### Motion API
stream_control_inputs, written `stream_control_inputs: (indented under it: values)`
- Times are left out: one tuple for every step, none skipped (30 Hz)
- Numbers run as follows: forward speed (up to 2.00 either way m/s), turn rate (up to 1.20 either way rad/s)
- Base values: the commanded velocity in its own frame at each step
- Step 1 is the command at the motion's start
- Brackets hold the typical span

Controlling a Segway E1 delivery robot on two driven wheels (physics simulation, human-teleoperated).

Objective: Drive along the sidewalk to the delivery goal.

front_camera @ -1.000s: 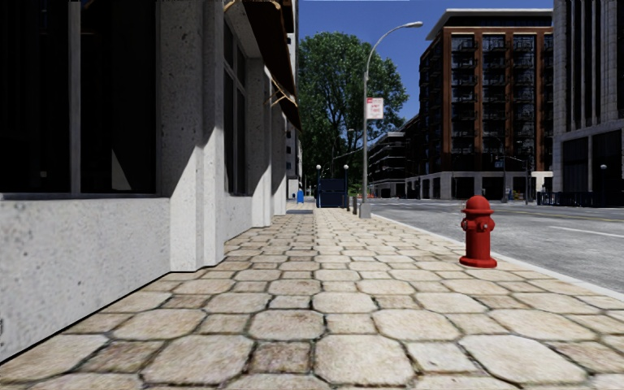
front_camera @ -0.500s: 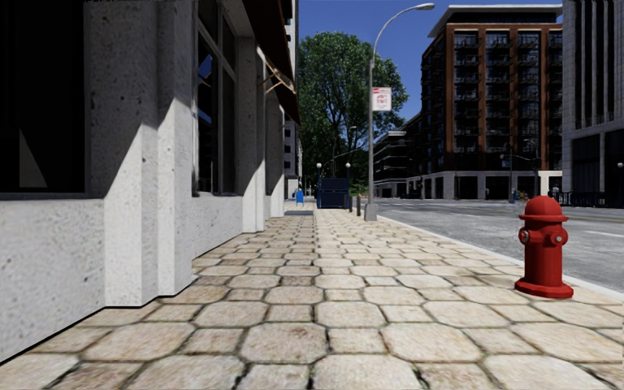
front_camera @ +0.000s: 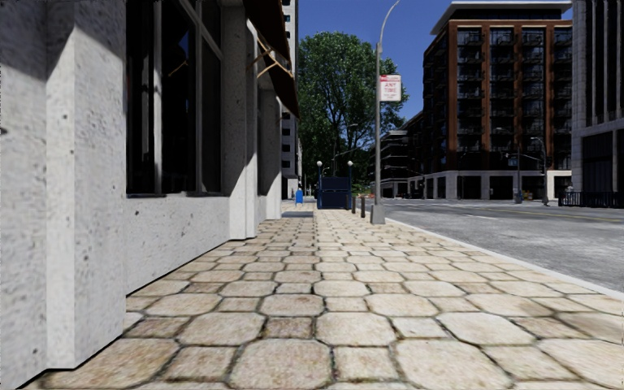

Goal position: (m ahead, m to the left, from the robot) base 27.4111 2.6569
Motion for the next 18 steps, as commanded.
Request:
stream_control_inputs:
  values:
    - [2.0, 0.0]
    - [2.0, 0.0]
    - [2.0, 0.0]
    - [2.0, 0.0]
    - [2.0, 0.0]
    - [2.0, 0.0]
    - [2.0, 0.0]
    - [2.0, 0.0]
    - [2.0, 0.0]
    - [2.0, 0.0]
    - [2.0, 0.0]
    - [2.0, 0.0]
    - [2.0, 0.0]
    - [2.0, 0.0]
    - [2.0, 0.0]
    - [2.0, 0.0]
    - [2.0, 0.0]
    - [2.0, 0.0]
